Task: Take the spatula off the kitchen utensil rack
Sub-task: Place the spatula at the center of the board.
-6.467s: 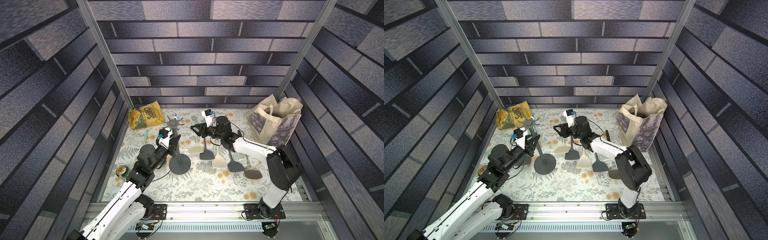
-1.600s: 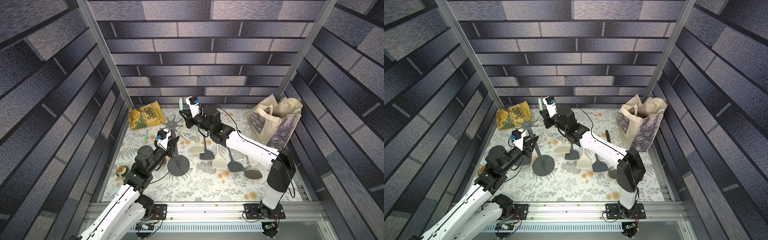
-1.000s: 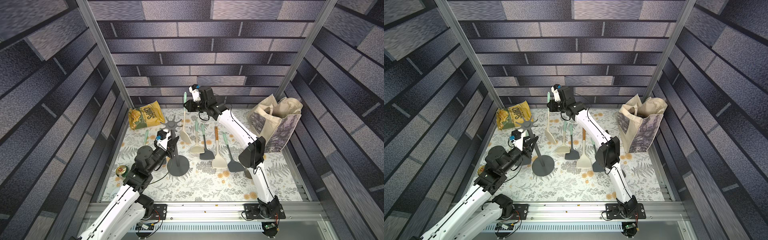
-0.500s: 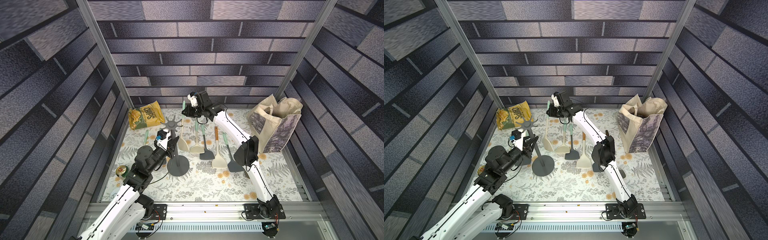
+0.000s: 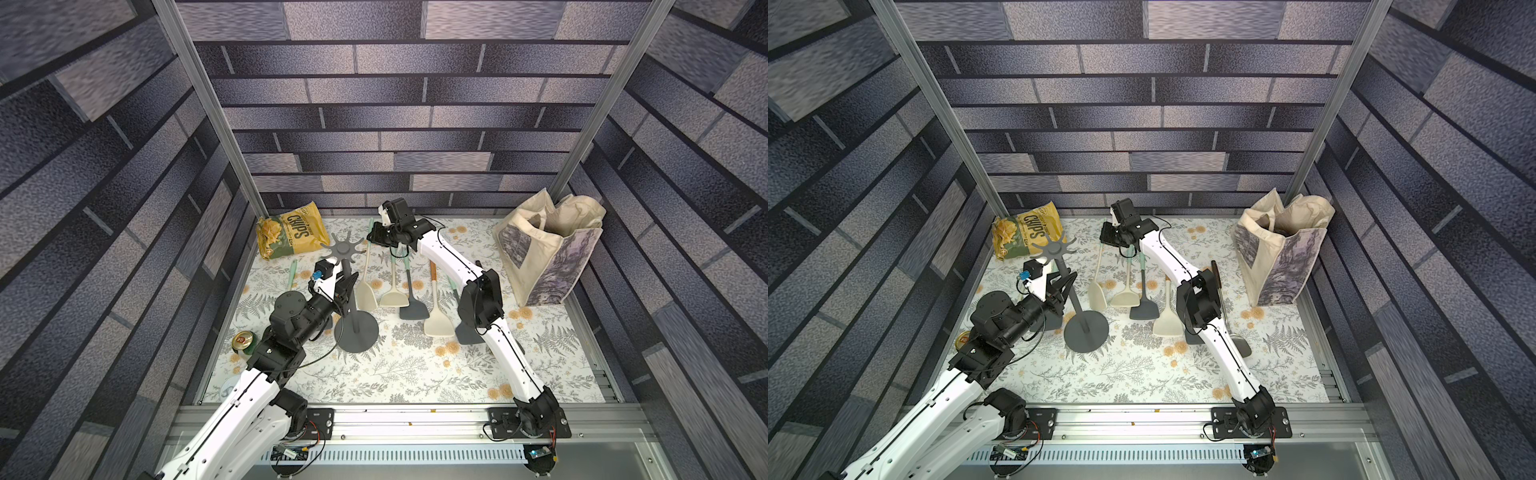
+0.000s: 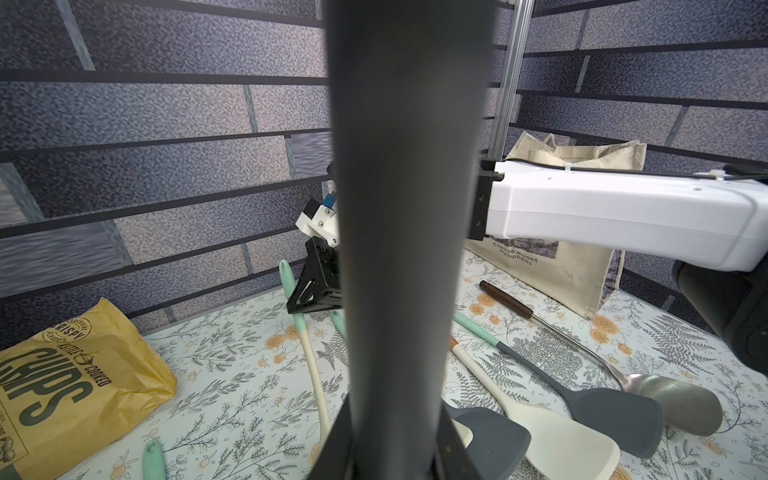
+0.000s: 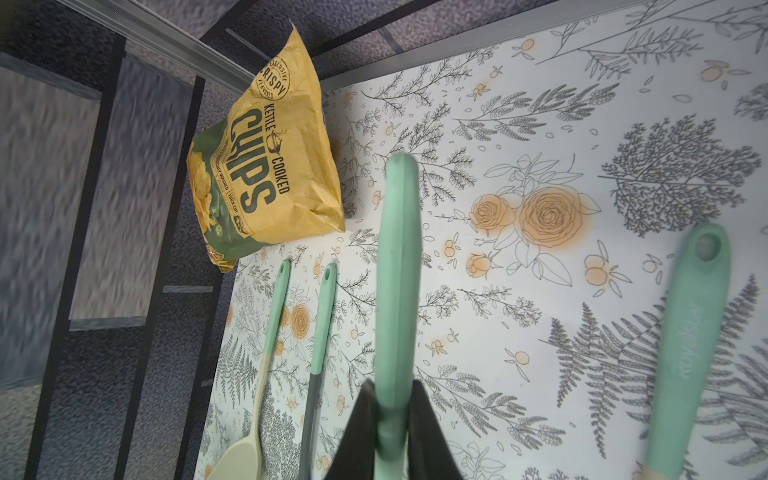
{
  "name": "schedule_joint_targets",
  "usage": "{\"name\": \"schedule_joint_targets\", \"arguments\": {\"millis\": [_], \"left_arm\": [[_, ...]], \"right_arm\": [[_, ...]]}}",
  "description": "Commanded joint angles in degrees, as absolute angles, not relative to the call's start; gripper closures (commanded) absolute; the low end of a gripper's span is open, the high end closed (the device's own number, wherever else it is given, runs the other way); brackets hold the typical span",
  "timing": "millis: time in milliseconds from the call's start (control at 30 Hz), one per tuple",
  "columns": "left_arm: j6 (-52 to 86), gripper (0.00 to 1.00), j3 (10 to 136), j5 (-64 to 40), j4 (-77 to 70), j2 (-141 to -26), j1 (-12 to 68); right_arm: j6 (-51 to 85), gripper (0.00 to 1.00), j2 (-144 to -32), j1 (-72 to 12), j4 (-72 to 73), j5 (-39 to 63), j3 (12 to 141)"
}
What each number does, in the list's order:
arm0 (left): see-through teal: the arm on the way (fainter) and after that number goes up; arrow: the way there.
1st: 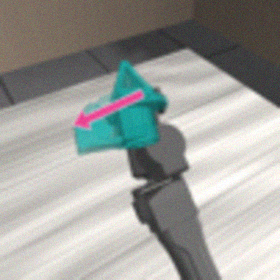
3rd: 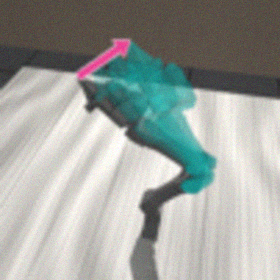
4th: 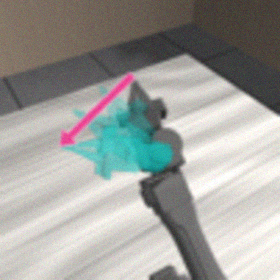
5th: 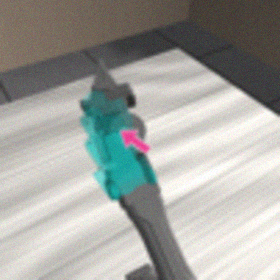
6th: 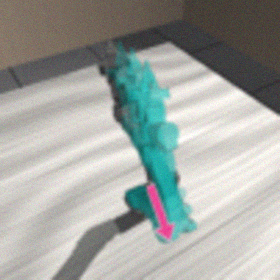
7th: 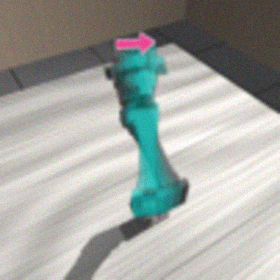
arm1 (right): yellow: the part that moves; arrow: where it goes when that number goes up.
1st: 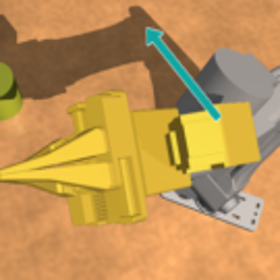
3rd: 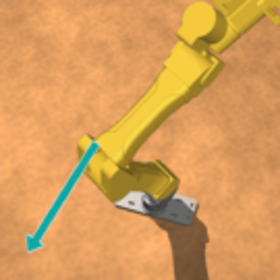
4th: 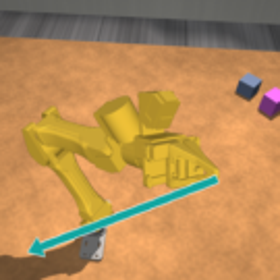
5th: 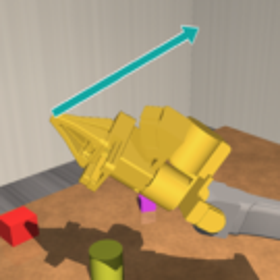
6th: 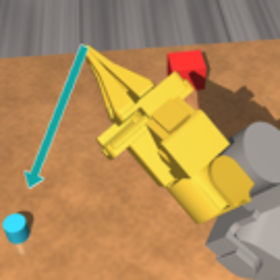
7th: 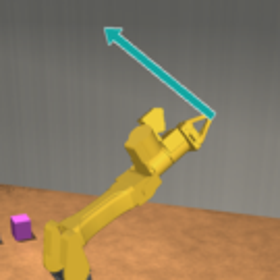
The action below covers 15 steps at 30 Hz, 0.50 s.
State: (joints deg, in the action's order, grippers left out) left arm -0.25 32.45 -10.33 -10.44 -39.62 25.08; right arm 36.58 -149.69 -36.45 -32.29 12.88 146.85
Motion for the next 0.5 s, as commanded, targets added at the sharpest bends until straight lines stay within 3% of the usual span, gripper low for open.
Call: {"name": "schedule_joint_targets", "arguments": {"millis": [0,467], "left_arm": [[-2.43,0.87,31.64,-11.01,-4.92,-41.4,25.26],[-2.49,0.87,31.99,-10.81,-5.09,-42.8,25.31]], "right_arm": [[36.65,1.0,-152.08,-36.21,-30.29,8.33,144.27],[39.04,1.0,-154.22,-37.52,-27.44,2.48,140.66]]}}
